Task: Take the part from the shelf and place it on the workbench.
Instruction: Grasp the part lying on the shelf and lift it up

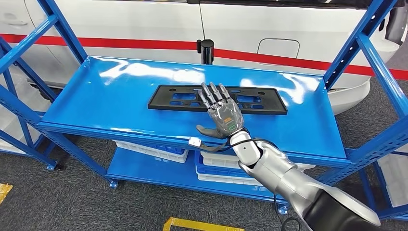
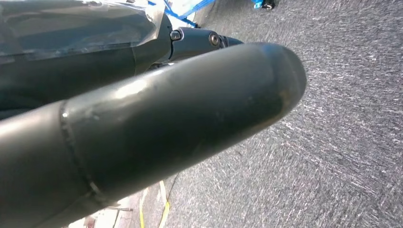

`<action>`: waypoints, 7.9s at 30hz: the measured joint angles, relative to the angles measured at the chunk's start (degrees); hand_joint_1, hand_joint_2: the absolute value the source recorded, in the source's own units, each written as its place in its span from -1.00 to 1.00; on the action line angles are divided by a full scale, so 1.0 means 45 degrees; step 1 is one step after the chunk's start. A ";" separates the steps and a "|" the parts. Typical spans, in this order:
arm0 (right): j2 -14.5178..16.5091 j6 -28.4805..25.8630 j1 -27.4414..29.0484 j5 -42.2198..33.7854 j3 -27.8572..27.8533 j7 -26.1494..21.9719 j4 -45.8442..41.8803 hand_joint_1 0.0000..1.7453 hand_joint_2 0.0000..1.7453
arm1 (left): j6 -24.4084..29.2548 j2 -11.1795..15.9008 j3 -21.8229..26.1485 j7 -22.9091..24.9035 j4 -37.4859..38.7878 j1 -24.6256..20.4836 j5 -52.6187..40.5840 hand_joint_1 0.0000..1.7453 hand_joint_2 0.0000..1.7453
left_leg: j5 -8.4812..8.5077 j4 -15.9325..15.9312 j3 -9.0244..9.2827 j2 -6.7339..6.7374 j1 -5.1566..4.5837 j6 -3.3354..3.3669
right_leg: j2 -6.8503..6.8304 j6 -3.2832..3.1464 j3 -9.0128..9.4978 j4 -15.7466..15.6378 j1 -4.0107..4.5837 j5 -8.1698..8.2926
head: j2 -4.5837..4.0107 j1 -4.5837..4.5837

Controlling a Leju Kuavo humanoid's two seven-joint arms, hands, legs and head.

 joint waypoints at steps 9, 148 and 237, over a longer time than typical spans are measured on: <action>0.0924 0.0000 0.1576 -0.0595 -0.5750 -0.5665 0.0277 -1.00 -1.00 | 0.0044 0.0019 -0.0009 0.0080 0.0000 0.0003 -0.0038 -1.00 -1.00 | -0.0003 -0.0002 -0.0014 -0.0005 0.0000 0.0002 | -0.0007 0.0001 0.0009 -0.0001 -0.0003 -0.0001 | 0.0000 0.0001; 0.3814 -0.0053 -0.0469 0.0430 -0.3773 0.0611 0.5553 1.00 1.00 | -0.0390 -0.0055 -0.0972 0.0828 0.0000 -0.0174 0.0259 -1.00 -0.50 | 0.0002 -0.0015 0.0059 0.0001 -0.0001 0.0002 | -0.0002 0.0000 0.0058 0.0000 -0.0002 0.0000 | 0.0000 0.0001; 0.0418 1.3258 1.2744 -1.9219 -1.4257 -1.2367 -1.8067 1.00 1.00 | 0.0462 -0.1517 0.8755 -0.2794 0.0005 0.0317 0.7311 -1.00 -1.00 | -0.0161 -0.0076 0.0221 0.0045 0.0005 0.0189 | 0.0022 -0.0049 0.0216 -0.0060 0.0006 -0.0146 | 0.0000 0.0001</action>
